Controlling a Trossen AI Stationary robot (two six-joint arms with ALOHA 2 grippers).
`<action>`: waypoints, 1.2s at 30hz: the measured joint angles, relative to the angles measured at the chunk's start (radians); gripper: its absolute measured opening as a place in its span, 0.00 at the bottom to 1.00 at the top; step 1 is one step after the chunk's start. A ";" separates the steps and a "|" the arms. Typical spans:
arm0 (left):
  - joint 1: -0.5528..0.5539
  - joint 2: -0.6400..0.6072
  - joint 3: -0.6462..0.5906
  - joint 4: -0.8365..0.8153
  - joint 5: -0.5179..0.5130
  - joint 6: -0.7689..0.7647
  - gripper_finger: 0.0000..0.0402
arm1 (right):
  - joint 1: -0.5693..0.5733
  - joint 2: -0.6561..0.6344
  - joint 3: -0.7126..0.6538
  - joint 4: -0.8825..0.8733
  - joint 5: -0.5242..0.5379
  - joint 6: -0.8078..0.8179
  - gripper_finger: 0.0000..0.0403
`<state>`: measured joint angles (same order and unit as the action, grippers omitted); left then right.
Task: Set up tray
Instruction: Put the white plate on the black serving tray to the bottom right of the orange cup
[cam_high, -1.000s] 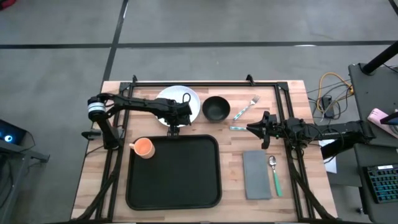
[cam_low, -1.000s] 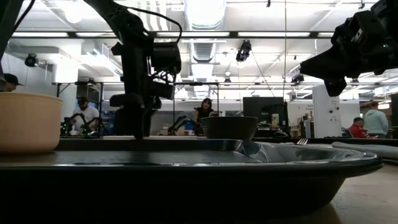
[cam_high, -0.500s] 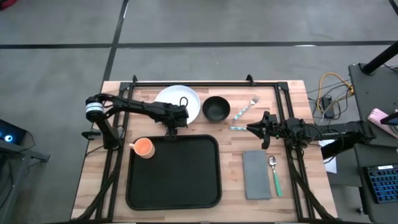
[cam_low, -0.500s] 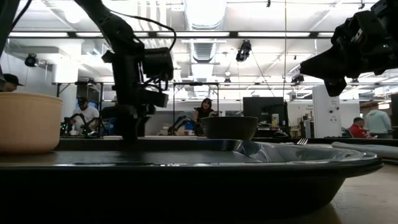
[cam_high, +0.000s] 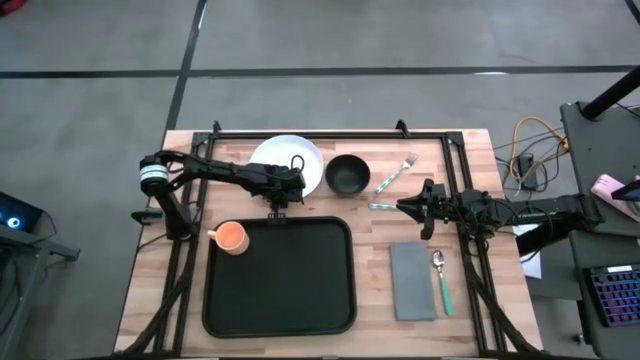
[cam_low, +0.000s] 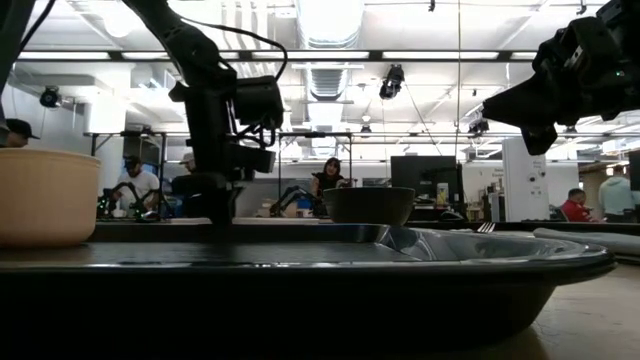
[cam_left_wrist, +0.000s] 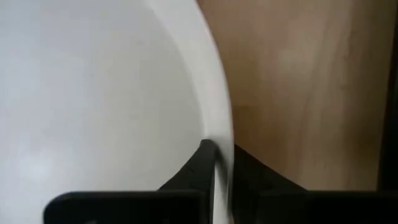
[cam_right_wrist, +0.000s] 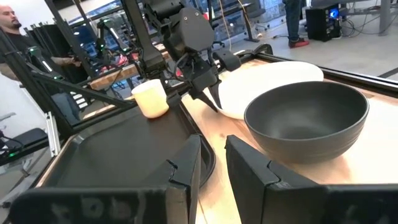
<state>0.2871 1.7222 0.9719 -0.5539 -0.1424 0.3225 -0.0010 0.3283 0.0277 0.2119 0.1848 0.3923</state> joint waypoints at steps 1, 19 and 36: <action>0.000 0.000 0.005 -0.010 -0.015 0.000 0.02 | 0.000 0.000 0.000 0.000 0.000 0.000 0.17; -0.001 -0.057 0.166 -0.277 -0.076 0.008 0.00 | 0.000 0.000 0.000 0.001 -0.001 0.000 0.17; -0.020 -0.271 0.179 -0.325 -0.077 -0.022 0.00 | 0.000 0.000 0.000 0.002 0.000 0.000 0.17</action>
<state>0.2669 1.4509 1.1511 -0.8784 -0.2192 0.3004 -0.0010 0.3279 0.0277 0.2138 0.1851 0.3923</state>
